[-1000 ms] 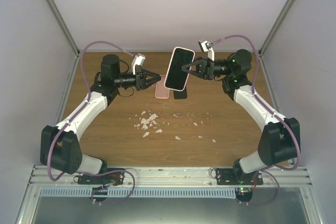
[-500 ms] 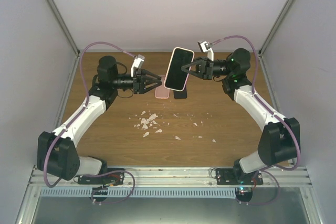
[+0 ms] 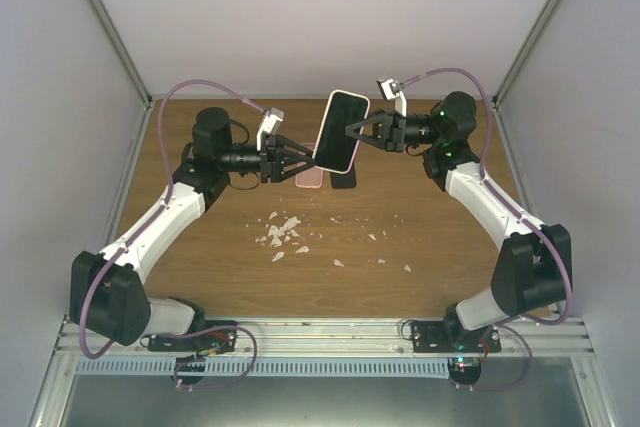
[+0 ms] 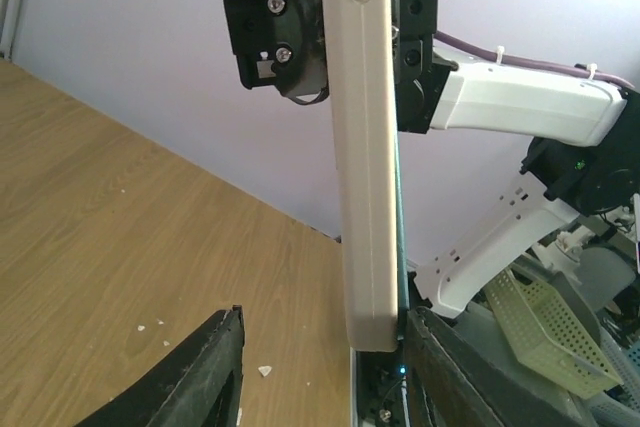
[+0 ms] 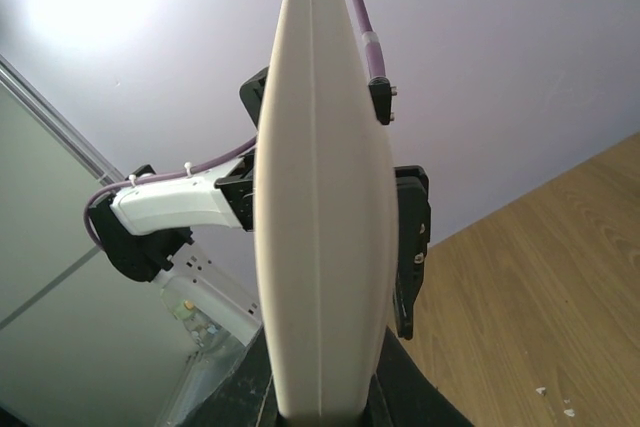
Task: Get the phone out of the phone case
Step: Remove the phone case from the phone.
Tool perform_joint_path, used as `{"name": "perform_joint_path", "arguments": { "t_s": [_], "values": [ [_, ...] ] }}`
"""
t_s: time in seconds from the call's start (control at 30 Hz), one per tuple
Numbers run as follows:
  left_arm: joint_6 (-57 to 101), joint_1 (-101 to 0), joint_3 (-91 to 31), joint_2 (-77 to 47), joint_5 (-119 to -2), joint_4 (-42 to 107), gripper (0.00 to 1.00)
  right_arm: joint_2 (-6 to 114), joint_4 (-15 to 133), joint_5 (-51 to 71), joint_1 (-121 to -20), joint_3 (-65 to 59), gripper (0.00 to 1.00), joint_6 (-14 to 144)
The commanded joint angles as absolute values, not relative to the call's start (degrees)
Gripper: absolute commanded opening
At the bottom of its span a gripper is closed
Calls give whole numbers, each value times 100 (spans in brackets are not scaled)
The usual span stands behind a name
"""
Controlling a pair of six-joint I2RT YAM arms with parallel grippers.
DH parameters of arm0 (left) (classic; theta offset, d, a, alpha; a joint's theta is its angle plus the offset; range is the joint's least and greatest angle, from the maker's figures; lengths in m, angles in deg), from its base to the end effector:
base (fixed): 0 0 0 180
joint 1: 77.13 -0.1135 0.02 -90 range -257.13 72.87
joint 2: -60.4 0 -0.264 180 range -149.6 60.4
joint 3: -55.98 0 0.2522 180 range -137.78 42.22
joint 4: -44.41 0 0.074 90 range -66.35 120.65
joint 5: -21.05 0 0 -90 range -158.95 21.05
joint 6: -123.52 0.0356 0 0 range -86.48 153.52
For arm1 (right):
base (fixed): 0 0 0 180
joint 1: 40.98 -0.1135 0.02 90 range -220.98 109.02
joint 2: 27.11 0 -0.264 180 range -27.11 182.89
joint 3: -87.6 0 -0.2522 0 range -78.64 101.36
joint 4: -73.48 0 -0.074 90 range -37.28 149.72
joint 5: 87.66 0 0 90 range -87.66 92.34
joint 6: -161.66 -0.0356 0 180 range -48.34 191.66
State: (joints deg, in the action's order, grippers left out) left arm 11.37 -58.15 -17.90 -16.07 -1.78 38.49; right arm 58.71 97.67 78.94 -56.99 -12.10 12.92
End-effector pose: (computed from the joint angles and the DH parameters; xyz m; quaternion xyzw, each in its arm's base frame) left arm 0.2702 -0.1276 0.3458 0.3435 0.6409 -0.5834 0.3619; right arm 0.3074 0.1242 0.3789 -0.3022 0.6096 0.6742 0.2873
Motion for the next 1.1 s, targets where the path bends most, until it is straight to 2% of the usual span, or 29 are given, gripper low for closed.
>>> {"name": "perform_joint_path", "arguments": {
  "t_s": [0.0, 0.17, 0.37, 0.53, 0.7, 1.07],
  "values": [
    [1235, -5837, -1892, -1659, -451, 3856, 43, 5723, 10121, 7846, -5682, -1153, 0, 1241],
    [1096, -5954, -1735, -1712, -503, 4023, 38, 5682, 10599, 7902, -5688, -1272, 0, 914],
    [1028, -5956, -1664, -1772, -630, 4031, 38, 5694, 11152, 7917, -5698, -1349, 0, 510],
    [1134, -5956, -1723, -1790, -823, 3886, 37, 5683, 11235, 7930, -5738, -1373, 1, 431],
    [1494, -5957, -1858, -1837, -1487, 3357, 32, 5672, 11402, 7975, -5835, -1378, 0, 334],
    [1638, -5955, -1996, -1922, -1906, 3112, 32, 5684, 11439, 8076, -6088, -1425, 0, 359]
  ]
}}
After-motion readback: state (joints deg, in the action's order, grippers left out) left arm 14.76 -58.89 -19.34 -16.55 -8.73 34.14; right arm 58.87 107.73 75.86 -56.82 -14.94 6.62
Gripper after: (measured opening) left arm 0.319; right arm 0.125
